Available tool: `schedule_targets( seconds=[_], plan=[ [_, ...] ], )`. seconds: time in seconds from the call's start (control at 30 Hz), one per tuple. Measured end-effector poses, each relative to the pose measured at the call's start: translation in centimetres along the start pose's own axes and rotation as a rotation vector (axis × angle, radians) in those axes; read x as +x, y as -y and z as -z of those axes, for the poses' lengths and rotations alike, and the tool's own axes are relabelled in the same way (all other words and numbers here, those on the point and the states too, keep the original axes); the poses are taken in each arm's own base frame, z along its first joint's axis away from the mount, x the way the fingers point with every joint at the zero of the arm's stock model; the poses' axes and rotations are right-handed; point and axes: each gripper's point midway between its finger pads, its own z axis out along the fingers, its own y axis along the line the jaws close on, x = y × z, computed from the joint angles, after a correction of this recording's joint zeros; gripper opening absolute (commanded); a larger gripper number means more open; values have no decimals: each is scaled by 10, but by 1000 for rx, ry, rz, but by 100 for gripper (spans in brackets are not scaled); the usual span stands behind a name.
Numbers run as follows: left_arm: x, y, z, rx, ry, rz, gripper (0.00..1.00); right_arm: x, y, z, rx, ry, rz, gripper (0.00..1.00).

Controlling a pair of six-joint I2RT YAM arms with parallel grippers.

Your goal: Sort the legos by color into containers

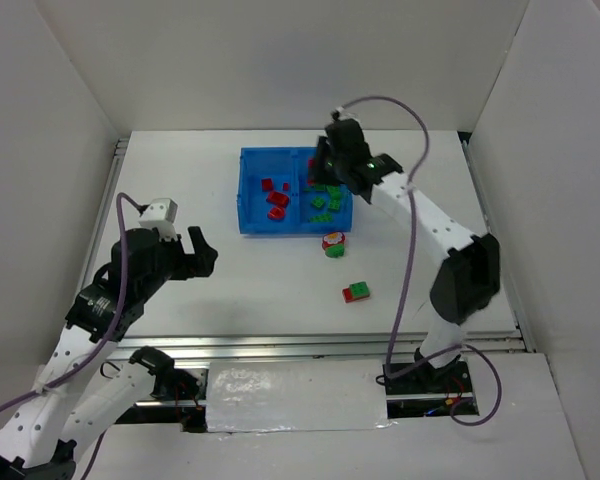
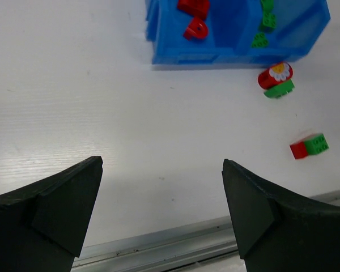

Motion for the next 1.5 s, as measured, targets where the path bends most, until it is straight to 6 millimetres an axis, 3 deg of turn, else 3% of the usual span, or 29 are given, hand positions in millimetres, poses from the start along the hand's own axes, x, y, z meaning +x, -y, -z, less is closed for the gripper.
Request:
schedule_targets(
  seconds=[0.1, 0.2, 0.27, 0.33, 0.37, 0.47, 0.57, 0.67, 0.73, 0.93, 1.03, 1.17, 1.27, 1.33, 1.5],
  plan=[
    [-9, -11, 8, -50, 54, 28, 100, -25, -93, -19, -177, 40, 90, 6],
    [-13, -14, 12, -63, 83, 37, 100, -25, -139, -57, -223, 49, 151, 10],
    [-12, -16, 11, -73, 79, 37, 100, -11, -146, -87, -204, 28, 182, 15],
    [-11, -18, 9, -83, 70, 37, 100, 11, -138, -113, -173, -21, 209, 43],
    [-11, -18, 8, -86, 67, 37, 100, 21, -132, -122, -156, -46, 219, 64],
    [-11, -19, 8, -89, 66, 37, 99, 43, -118, -138, -118, -108, 241, 89],
    [-10, -19, 7, -91, 63, 37, 99, 42, -123, -132, -152, -112, 257, 100],
    [-10, -19, 6, -92, 61, 36, 100, 35, -123, -105, -182, -101, 263, 100],
    [-10, -19, 6, -94, 58, 37, 99, 33, -114, -76, -190, -88, 264, 100],
    [-10, -21, 6, -96, 62, 41, 100, 25, -49, 72, -209, 71, 227, 100],
    [-10, -21, 6, -94, 61, 42, 100, 36, -9, 105, -173, 129, 195, 100],
    [-10, -19, 6, -85, 58, 42, 99, 84, 37, 86, -59, 34, 160, 100],
    [-8, -18, 6, -80, 53, 41, 100, 141, 73, 60, 51, -133, 165, 100],
    [-7, -18, 5, -79, 50, 41, 99, 168, 88, 56, 82, -212, 177, 100],
    [-5, -17, 4, -71, 43, 40, 100, 180, 91, 52, 77, -244, 181, 99]
  ],
)
